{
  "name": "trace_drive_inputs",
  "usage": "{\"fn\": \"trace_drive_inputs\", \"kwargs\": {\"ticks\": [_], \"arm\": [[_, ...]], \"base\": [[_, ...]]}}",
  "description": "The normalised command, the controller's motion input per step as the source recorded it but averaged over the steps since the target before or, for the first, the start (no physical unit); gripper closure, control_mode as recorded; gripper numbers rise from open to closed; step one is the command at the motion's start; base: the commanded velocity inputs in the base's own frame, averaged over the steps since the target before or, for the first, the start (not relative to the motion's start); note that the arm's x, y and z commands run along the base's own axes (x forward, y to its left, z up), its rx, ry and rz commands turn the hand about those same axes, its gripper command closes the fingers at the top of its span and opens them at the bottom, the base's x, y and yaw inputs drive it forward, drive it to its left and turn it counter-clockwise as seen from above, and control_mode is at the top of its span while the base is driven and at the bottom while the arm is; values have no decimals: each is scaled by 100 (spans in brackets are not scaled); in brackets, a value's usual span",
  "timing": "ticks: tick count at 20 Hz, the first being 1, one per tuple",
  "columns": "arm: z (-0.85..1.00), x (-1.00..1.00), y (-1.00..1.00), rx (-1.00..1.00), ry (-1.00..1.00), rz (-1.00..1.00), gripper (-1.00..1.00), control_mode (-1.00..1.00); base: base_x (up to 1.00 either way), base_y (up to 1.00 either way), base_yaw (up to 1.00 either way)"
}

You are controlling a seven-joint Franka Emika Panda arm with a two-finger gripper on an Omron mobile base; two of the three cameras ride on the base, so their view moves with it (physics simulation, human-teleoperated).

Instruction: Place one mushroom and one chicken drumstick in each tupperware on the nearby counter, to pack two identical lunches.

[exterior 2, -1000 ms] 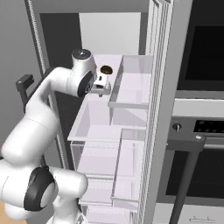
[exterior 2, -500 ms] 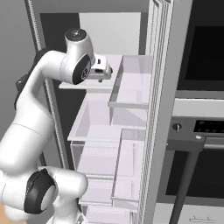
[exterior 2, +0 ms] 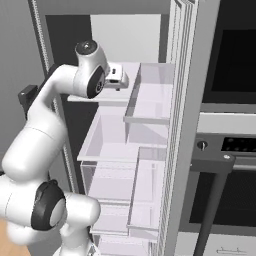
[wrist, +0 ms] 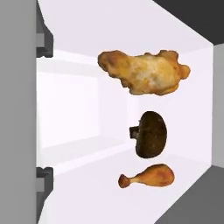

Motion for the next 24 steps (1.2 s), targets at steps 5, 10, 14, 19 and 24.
{"fn": "trace_drive_inputs", "kwargs": {"ticks": [5, 10, 14, 19, 24], "arm": [[3, 30, -8, 0, 5, -1, -100, -100], [-1, 5, -2, 0, 0, 0, -100, -100], [-13, 36, 0, 0, 2, 0, -100, -100], [-32, 28, -3, 0, 0, 0, -100, -100], [-14, 39, -12, 0, 0, 0, -100, -100]], "base": [[0, 0, 0], [0, 0, 0], [0, 0, 0], [0, 0, 0], [0, 0, 0]]}}
